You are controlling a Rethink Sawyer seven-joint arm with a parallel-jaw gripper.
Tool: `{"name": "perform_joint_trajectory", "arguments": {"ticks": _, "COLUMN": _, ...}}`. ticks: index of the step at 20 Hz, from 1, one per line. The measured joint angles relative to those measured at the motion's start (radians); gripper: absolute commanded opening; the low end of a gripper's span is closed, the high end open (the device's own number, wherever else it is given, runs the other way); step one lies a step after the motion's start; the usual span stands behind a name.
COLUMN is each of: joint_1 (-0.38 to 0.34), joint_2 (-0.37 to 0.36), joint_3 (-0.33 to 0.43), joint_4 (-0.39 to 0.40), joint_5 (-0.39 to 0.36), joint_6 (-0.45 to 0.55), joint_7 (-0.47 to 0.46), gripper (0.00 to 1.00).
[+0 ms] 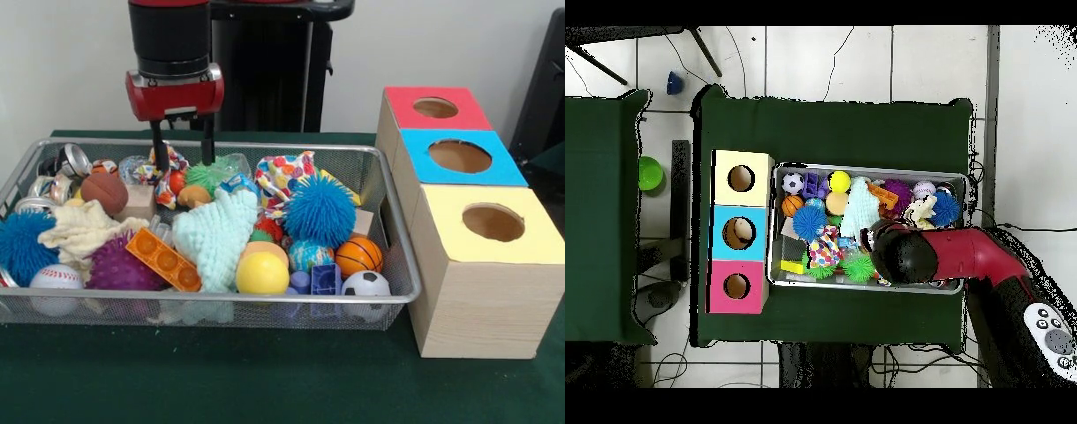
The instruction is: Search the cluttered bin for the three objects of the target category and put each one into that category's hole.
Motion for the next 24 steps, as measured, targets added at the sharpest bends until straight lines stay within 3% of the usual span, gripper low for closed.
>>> {"name": "perform_joint_trajectory", "arguments": {"ticks": 15, "joint_1": 0.000, "joint_2": 0.080, "joint_3": -0.022, "joint_4": 0.000, "joint_5": -0.014, "joint_6": -0.010, "joint_7": 0.000, "gripper": 1.00}}
{"name": "perform_joint_trajectory", "arguments": {"ticks": 24, "joint_1": 0.000, "joint_2": 0.140, "joint_3": -0.049, "joint_4": -0.016, "joint_5": -0.081, "joint_6": -0.010, "joint_7": 0.000, "gripper": 1.00}}
